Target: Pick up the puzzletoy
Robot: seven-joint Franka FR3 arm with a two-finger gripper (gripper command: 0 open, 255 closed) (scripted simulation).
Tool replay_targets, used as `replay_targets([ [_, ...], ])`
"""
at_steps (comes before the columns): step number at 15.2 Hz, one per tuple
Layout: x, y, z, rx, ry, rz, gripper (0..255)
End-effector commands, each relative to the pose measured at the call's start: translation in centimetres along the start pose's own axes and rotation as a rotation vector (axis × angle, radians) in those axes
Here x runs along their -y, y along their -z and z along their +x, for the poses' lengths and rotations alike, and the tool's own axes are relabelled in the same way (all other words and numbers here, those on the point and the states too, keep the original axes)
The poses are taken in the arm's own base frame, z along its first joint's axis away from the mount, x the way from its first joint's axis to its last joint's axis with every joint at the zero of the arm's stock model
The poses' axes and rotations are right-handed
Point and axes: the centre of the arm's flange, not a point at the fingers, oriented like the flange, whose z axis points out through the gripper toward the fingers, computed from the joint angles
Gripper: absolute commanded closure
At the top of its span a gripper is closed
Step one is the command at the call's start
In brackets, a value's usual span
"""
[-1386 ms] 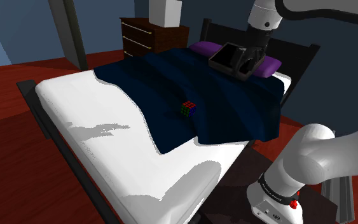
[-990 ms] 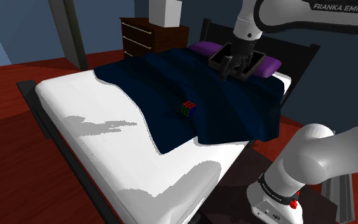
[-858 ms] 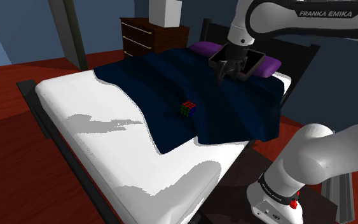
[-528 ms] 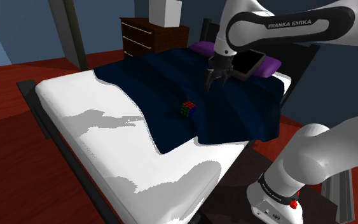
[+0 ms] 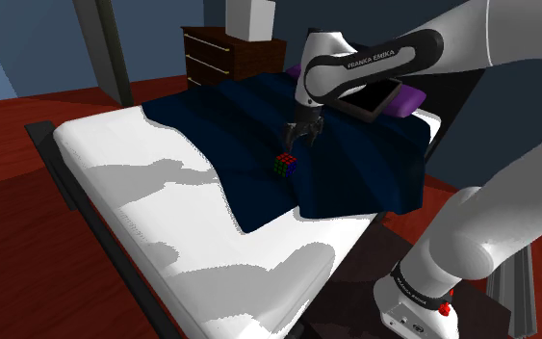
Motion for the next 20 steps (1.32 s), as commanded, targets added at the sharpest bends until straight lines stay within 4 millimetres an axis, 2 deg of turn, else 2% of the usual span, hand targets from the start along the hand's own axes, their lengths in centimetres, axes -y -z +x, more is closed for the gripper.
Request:
replay_targets([
  [1,0.2,-2.1,1.3,0.008,-0.001,0.010,0],
  [4,0.8,-5.2,3.6,0.020,-0.002,0.024,0],
  [11,0.9,-8.9,3.5,0.020,-0.002,0.024,0],
  [13,0.9,-9.2,3.5,0.020,-0.002,0.024,0],
  [14,0.9,-9.2,3.5,0.020,-0.002,0.024,255],
  [20,0.8,-9.3,3.5,0.020,-0.002,0.024,255],
])
